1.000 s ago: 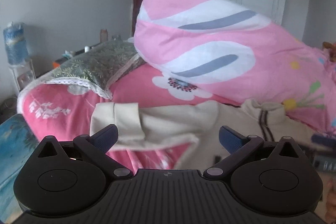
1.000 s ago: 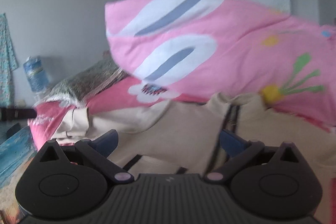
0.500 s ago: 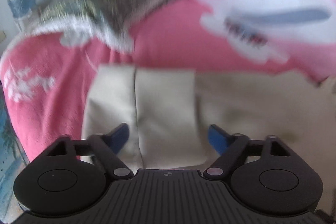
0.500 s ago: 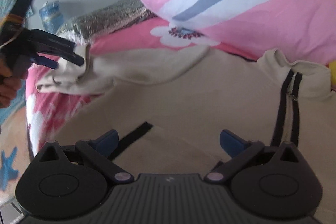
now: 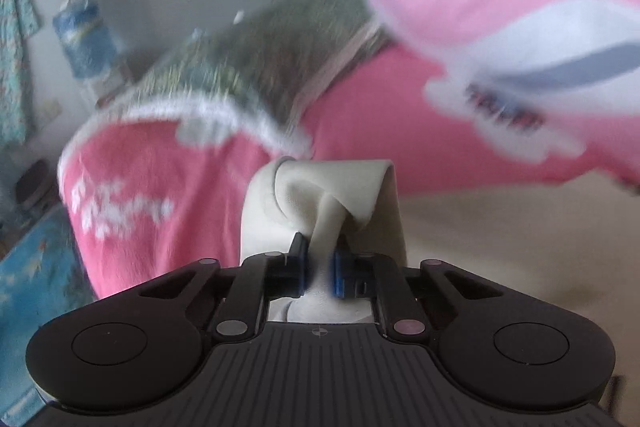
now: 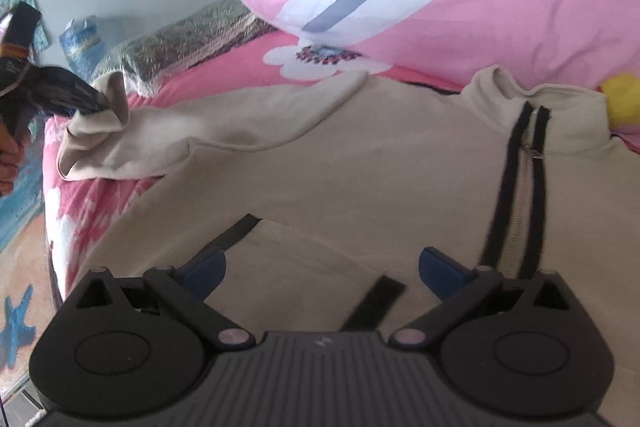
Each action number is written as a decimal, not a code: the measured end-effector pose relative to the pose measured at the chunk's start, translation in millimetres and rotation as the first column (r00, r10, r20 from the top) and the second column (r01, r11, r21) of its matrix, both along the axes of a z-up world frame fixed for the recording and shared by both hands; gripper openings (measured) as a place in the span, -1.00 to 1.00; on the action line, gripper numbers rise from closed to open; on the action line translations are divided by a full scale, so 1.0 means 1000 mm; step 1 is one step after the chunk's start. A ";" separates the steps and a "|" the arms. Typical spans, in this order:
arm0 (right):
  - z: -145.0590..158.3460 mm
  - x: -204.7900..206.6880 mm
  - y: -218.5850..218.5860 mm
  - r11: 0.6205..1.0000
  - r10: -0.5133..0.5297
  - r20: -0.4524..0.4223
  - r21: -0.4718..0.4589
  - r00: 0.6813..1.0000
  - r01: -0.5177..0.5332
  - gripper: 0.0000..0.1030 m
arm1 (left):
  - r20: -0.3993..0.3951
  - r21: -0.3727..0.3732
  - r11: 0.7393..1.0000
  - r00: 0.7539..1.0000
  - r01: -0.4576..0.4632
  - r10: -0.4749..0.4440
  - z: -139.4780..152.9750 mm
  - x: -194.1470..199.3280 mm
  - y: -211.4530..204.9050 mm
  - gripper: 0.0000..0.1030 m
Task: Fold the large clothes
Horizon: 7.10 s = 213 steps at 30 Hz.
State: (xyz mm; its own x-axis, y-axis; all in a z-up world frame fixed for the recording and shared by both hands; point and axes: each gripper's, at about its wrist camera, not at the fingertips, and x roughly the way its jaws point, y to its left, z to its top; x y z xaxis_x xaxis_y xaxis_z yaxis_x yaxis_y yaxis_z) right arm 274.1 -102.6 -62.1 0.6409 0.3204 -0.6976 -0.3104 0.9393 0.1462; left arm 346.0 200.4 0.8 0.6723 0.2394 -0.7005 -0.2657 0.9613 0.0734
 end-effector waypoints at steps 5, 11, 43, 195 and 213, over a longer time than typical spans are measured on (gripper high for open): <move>0.016 -0.022 -0.022 0.998 -0.050 0.024 0.029 0.998 0.050 1.00 | 0.162 -0.089 0.973 0.967 0.213 -0.196 0.070 -0.022 -0.058 1.00; 0.026 -0.049 -0.056 0.989 -0.143 0.025 0.052 0.989 0.142 1.00 | 0.328 -0.239 0.766 0.792 0.596 -0.514 0.134 -0.056 -0.162 1.00; -0.010 -0.034 -0.191 0.822 -0.302 -0.399 0.351 0.866 0.448 1.00 | -0.213 0.039 0.878 0.863 0.476 -0.458 -0.041 -0.078 -0.141 1.00; -0.004 -0.051 -0.302 0.872 -0.429 -0.220 0.152 0.876 0.465 1.00 | -0.208 -0.067 0.831 0.806 0.553 -0.554 -0.055 0.024 -0.215 1.00; 0.060 -0.162 -0.338 0.861 -0.389 -0.174 0.279 0.905 0.424 1.00 | -0.174 0.010 0.862 0.850 0.506 -0.497 0.018 -0.086 -0.114 1.00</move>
